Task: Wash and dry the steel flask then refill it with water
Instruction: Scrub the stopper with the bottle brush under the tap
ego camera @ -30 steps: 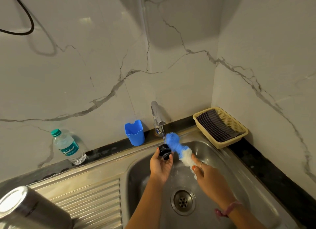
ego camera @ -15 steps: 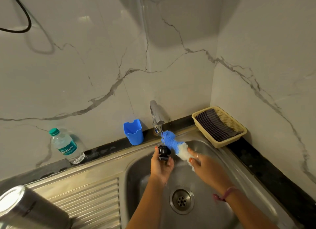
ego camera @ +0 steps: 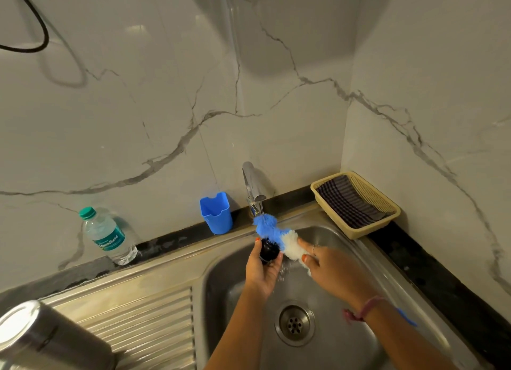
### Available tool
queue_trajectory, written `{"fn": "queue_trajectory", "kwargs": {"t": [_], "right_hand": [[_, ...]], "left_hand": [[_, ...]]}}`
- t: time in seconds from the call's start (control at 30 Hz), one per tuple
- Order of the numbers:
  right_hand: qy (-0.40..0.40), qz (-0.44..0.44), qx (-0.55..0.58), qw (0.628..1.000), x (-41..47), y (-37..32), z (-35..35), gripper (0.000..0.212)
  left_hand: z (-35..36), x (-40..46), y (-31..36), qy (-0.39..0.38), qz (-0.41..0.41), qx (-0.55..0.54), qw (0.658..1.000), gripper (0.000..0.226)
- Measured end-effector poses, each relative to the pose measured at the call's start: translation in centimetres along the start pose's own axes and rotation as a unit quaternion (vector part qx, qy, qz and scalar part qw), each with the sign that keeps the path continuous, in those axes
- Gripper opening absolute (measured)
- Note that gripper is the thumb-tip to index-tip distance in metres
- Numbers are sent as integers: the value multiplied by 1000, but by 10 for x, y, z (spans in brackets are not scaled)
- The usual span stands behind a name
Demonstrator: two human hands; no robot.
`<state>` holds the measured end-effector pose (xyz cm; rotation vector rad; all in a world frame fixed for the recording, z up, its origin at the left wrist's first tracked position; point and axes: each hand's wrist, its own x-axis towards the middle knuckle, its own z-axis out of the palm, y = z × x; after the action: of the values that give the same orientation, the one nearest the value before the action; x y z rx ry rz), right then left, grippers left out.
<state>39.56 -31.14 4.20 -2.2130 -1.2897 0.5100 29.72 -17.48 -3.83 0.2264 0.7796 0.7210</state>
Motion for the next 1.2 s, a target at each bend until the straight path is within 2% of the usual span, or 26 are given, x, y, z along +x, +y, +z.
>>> {"fn": "queue_trajectory", "kwargs": {"t": [0.2,0.33,0.53,0.67,0.77,0.93,1.07,1.2], "right_hand": [[-25,23,-7,999,-14,2,-12,45],[-5,41,-60,997,-6,-11,-3,47],[-11,5,-141,990,-22,-25,-2,53],[4,-2,-201,980,-22,-37,-2,52],[14,9,-193,981,-8,-40,5,51],[-27,8,-178,984,-10,-30,1,54],[-25,28,-201,979,-11,-28,-5,49],[-35,53,-185,981,2,-27,4,48]], "left_hand": [[-1,-2,3,16,-10,6,1000,30],[-1,-1,-6,21,-4,34,999,37],[-8,0,1,54,31,60,996,34],[-6,-3,-3,46,29,68,996,36],[-2,0,-9,39,26,62,997,39],[-10,3,-3,48,31,55,997,27],[-7,-1,-6,41,17,36,998,31],[-1,-4,-10,21,3,44,999,20]]}}
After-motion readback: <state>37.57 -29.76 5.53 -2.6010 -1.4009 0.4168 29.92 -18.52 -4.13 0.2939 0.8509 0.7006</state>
